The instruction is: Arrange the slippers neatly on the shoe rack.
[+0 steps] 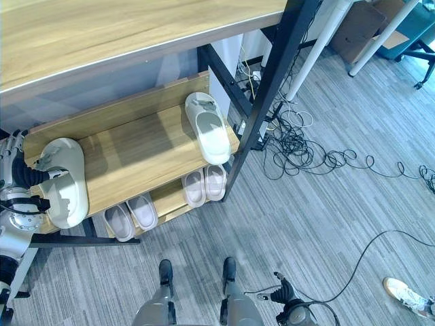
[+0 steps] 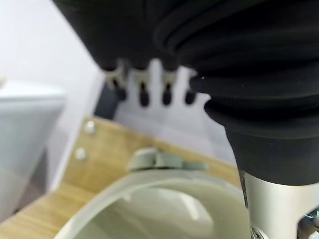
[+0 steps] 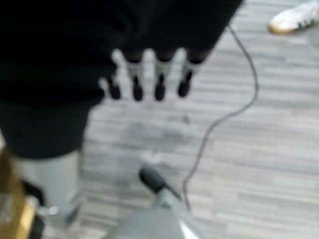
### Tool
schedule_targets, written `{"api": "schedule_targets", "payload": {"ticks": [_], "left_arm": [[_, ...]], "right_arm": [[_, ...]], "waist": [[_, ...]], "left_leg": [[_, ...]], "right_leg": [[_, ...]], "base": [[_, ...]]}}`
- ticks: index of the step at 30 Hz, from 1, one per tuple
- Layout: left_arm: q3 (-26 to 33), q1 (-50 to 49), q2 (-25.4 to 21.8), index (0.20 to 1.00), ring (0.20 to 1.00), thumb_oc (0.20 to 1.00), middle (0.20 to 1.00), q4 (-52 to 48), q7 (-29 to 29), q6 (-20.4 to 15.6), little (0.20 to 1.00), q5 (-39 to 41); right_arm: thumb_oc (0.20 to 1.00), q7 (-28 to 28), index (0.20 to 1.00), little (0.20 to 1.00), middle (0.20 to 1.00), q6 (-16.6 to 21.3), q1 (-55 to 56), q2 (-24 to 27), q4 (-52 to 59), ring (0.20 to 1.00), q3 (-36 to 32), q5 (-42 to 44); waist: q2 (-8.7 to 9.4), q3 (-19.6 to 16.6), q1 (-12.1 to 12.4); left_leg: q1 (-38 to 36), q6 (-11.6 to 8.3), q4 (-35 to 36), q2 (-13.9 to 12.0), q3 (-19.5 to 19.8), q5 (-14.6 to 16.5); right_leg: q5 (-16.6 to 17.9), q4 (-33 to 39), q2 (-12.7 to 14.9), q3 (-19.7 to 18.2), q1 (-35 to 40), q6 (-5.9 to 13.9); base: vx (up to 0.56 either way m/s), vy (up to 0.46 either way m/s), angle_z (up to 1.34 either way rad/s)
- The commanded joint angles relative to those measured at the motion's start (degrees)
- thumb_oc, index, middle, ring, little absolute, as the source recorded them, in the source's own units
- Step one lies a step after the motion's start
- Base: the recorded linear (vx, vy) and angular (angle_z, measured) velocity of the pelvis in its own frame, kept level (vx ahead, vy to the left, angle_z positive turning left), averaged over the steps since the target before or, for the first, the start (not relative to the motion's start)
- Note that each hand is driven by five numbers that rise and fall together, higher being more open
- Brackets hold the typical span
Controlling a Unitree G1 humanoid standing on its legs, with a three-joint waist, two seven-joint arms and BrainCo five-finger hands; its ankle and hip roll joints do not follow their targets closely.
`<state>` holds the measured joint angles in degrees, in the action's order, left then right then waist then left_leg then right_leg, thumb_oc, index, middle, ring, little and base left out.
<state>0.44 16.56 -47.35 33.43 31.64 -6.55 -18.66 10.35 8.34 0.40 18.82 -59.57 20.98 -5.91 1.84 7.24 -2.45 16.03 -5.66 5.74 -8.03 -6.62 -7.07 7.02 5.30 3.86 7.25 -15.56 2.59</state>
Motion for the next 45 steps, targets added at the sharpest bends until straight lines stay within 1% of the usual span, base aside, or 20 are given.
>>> {"api": "schedule_targets", "payload": {"ticks": [1, 7, 10, 11, 13, 14, 15, 17, 23, 24, 27, 29, 30, 33, 34, 35, 39, 44, 45], "left_arm": [[1.8, 3.4, -1.5, 1.000, 1.000, 1.000, 1.000, 3.4, 2.9, 0.5, 1.000, -0.5], [2.2, 2.8, -2.6, 1.000, 1.000, 1.000, 1.000, 2.9, 3.1, 1.2, 1.000, -2.5], [1.5, 3.1, -3.5, 1.000, 1.000, 1.000, 1.000, 3.7, 3.4, 1.8, 1.000, -3.9], [0.7, 3.1, -4.1, 1.000, 1.000, 1.000, 1.000, 4.0, 3.2, 2.6, 1.000, -5.8], [-0.4, 3.7, -4.1, 1.000, 1.000, 1.000, 1.000, 5.1, 3.1, 3.0, 1.000, -6.7], [-1.4, 4.3, -4.1, 0.391, 0.391, 0.391, 0.391, 5.7, 2.7, 3.3, 0.391, -7.1], [-1.8, 4.5, -3.7, 0.200, 0.200, 0.200, 0.200, 5.9, 2.7, 3.4, 0.200, -7.2], [-2.4, 4.9, -3.2, 0.200, 0.200, 0.200, 0.200, 6.3, 2.7, 3.6, 0.200, -7.3], [-4.6, 5.6, 1.2, 0.200, 0.200, 0.200, 0.200, 6.7, 1.4, 2.5, 0.200, -5.3], [-4.6, 5.6, 1.2, 0.200, 0.200, 0.200, 0.200, 6.7, 1.4, 2.5, 0.200, -5.3], [-4.9, 5.9, 5.2, 0.200, 0.200, 0.200, 0.200, 3.0, 1.1, 1.3, 0.200, -3.5], [-5.4, 6.4, 5.9, 0.200, 0.200, 0.200, 0.200, 2.9, 1.2, 1.1, 0.200, -3.5], [-6.7, 7.3, 7.6, 0.200, 0.200, 0.200, 0.200, 1.4, 1.3, 1.2, 0.200, -3.7], [-7.6, 8.2, 9.6, 0.200, 0.200, 0.200, 0.200, -1.8, 1.0, 1.0, 0.200, -3.6], [-7.6, 8.2, 9.6, 0.200, 0.200, 0.200, 0.200, -1.8, 1.0, 1.0, 0.200, -3.6], [-8.0, 9.2, 10.2, 0.200, 0.200, 0.200, 0.200, -2.7, 1.2, 0.9, 0.200, -3.9], [-9.7, 12.9, 10.9, 0.200, 0.200, 0.200, 0.200, -3.5, 1.2, 0.9, 0.200, -3.9], [-13.2, 18.5, 11.4, 0.200, 0.200, 0.200, 0.200, -1.5, 0.8, 1.5, 0.200, -4.1], [-13.4, 18.7, 11.4, 0.200, 0.200, 0.200, 0.200, -1.3, 0.9, 1.4, 0.200, -4.0]], "right_arm": [[1.000, 0.3, 1.000, 1.000, 1.000, 0.1, -1.5, 3.4, -0.3, 1.000, -1.6, 0.3], [1.000, 0.2, 1.000, 1.000, 1.000, 0.2, -1.4, 3.6, 0.4, 1.000, -1.5, -0.1], [1.000, 0.3, 1.000, 1.000, 1.000, 0.3, -1.7, 3.6, 0.3, 1.000, -1.3, 0.0], [1.000, 0.4, 1.000, 1.000, 1.000, 0.5, -1.9, 3.5, 0.2, 1.000, -1.1, -0.1], [1.000, 0.5, 1.000, 1.000, 1.000, 0.4, -2.2, 3.5, 0.0, 1.000, -0.9, -0.2], [1.000, 0.6, 1.000, 1.000, 1.000, 0.4, -2.3, 3.6, -0.3, 1.000, -0.9, -0.2], [1.000, 0.7, 1.000, 1.000, 1.000, 0.5, -2.4, 3.5, -0.3, 1.000, -0.8, -0.2], [1.000, 0.7, 1.000, 1.000, 1.000, 0.5, -2.4, 3.5, -0.3, 1.000, -0.6, -0.2], [1.000, 0.9, 1.000, 1.000, 1.000, 0.3, -3.1, 3.4, -0.7, 1.000, -0.3, -0.5], [1.000, 0.9, 1.000, 1.000, 1.000, 0.3, -3.1, 3.4, -0.7, 1.000, -0.3, -0.5], [1.000, 0.8, 1.000, 1.000, 1.000, -0.1, -2.7, 3.4, 1.0, 1.000, -0.8, -0.3], [1.000, 0.7, 1.000, 1.000, 1.000, -0.1, -2.5, 3.5, 1.2, 1.000, -1.0, -0.1], [1.000, 1.1, 1.000, 1.000, 1.000, 0.0, -2.1, 3.6, 1.6, 1.000, -2.3, 1.5], [1.000, 2.5, 1.000, 1.000, 1.000, 0.1, -2.1, 3.6, 0.7, 1.000, -6.5, 5.8], [1.000, 2.5, 1.000, 1.000, 1.000, 0.1, -2.1, 3.7, 0.7, 1.000, -6.5, 5.8], [1.000, 2.7, 1.000, 1.000, 1.000, 0.4, -2.0, 4.3, 0.7, 1.000, -7.9, 6.8], [1.000, 3.1, 1.000, 1.000, 1.000, 0.2, -2.1, 6.1, -1.0, 1.000, -9.4, 7.7], [1.000, 3.3, 1.000, 1.000, 1.000, 0.1, -2.8, 8.3, -2.2, 1.000, -10.4, 8.7], [1.000, 3.3, 1.000, 1.000, 1.000, 0.1, -2.9, 8.3, -2.2, 1.000, -10.5, 8.7]], "waist": [[-3.66, 0.6, 1.6], [-3.50, 0.8, 1.6], [-3.49, 0.9, 1.7], [-3.50, 1.2, 1.6], [-3.45, 1.3, 1.6], [-3.47, 1.5, 1.6], [-3.47, 1.5, 1.6], [-3.50, 1.6, 1.5], [-3.52, 1.8, 1.2], [-3.56, 1.8, 1.2], [-3.64, 1.8, 0.9], [-3.70, 1.8, 0.8], [-3.73, 1.8, 0.5], [-3.99, 2.1, 0.0], [-4.00, 2.1, 0.1], [-4.19, 2.1, -0.2], [-4.69, 2.5, -1.1], [-5.57, 3.1, -2.2], [-5.58, 3.1, -2.1]], "left_leg": [[1.1, -1.52, -0.7, -1.8, 2.1, 0.0], [1.2, -1.52, -0.7, -1.8, 2.2, 0.0], [1.2, -1.52, -0.7, -1.9, 2.3, 0.0], [1.3, -1.47, -0.7, -1.9, 2.2, 0.0], [1.4, -1.40, -0.7, -1.9, 2.3, 0.0], [1.6, -1.35, -0.7, -1.8, 2.3, 0.0], [1.6, -1.35, -0.7, -1.8, 2.4, 0.0], [1.7, -1.35, -0.7, -1.9, 2.4, 0.0], [1.6, -1.25, -0.7, -1.7, 2.0, 0.0], [1.6, -1.25, -0.7, -1.7, 2.0, 0.0], [1.6, -1.42, -0.7, -1.8, 1.8, -0.1], [1.5, -1.46, -0.7, -1.9, 1.8, -0.1], [1.5, -1.49, -0.7, -2.0, 1.5, -0.1], [0.9, -1.53, -0.7, -2.2, 1.0, 0.2], [1.1, -1.51, -0.7, -2.2, 1.0, 0.0], [1.1, -1.51, -0.7, -2.4, 0.7, 0.0], [1.1, -1.60, -0.7, -2.7, 0.0, -0.1], [1.2, -1.71, -0.7, -3.3, -1.2, -0.4], [1.2, -1.72, -0.7, -3.3, -1.2, -0.4]], "right_leg": [[-5.5, -5.3, 2.8, -0.3, -2.0, 5.36], [-5.6, -5.5, 2.8, -0.2, -2.0, 5.35], [-5.6, -5.5, 2.8, -0.2, -2.1, 5.40], [-5.6, -5.5, 2.8, -0.2, -2.2, 5.43], [-5.6, -5.6, 2.9, -0.2, -2.3, 5.41], [-5.6, -5.7, 2.9, -0.3, -2.5, 5.42], [-5.5, -5.7, 2.9, -0.2, -2.6, 5.41], [-5.6, -5.8, 2.9, -0.2, -2.7, 5.39], [-5.6, -6.1, 2.9, -0.5, -2.9, 5.24], [-5.6, -6.1, 2.9, -0.5, -3.0, 5.24], [-5.8, -6.3, 2.8, -0.6, -3.1, 5.07], [-5.9, -6.3, 2.7, -0.6, -3.1, 5.02], [-6.0, -6.6, 2.6, -0.9, -3.3, 4.96], [-6.3, -7.0, 2.5, -1.3, -3.4, 4.95], [-6.1, -7.0, 2.5, -1.3, -3.5, 4.92], [-6.0, -7.1, 2.4, -1.8, -3.9, 4.89], [-6.0, -7.4, 2.2, -2.5, -4.7, 4.85], [-6.0, -7.9, 1.9, -3.6, -5.9, 4.78], [-6.0, -8.0, 1.8, -3.7, -5.9, 4.77]], "base": [[0.00, 0.000, 0.00], [0.00, 0.000, 0.00], [0.00, 0.000, 0.00], [0.00, 0.000, 0.00], [0.00, 0.000, 0.00], [0.00, 0.000, 0.00], [0.00, 0.000, 0.00], [0.00, 0.000, 0.00], [0.00, 0.000, 0.00], [0.00, 0.000, 0.00], [0.00, 0.000, 0.00], [0.00, 0.000, 0.00], [0.00, 0.000, 0.00], [0.01, -0.027, 0.00], [0.00, 0.000, 0.00], [-0.01, -0.034, -0.05], [-0.01, -0.038, -0.15], [-0.01, -0.037, -0.07], [0.00, -0.023, -0.09]]}}
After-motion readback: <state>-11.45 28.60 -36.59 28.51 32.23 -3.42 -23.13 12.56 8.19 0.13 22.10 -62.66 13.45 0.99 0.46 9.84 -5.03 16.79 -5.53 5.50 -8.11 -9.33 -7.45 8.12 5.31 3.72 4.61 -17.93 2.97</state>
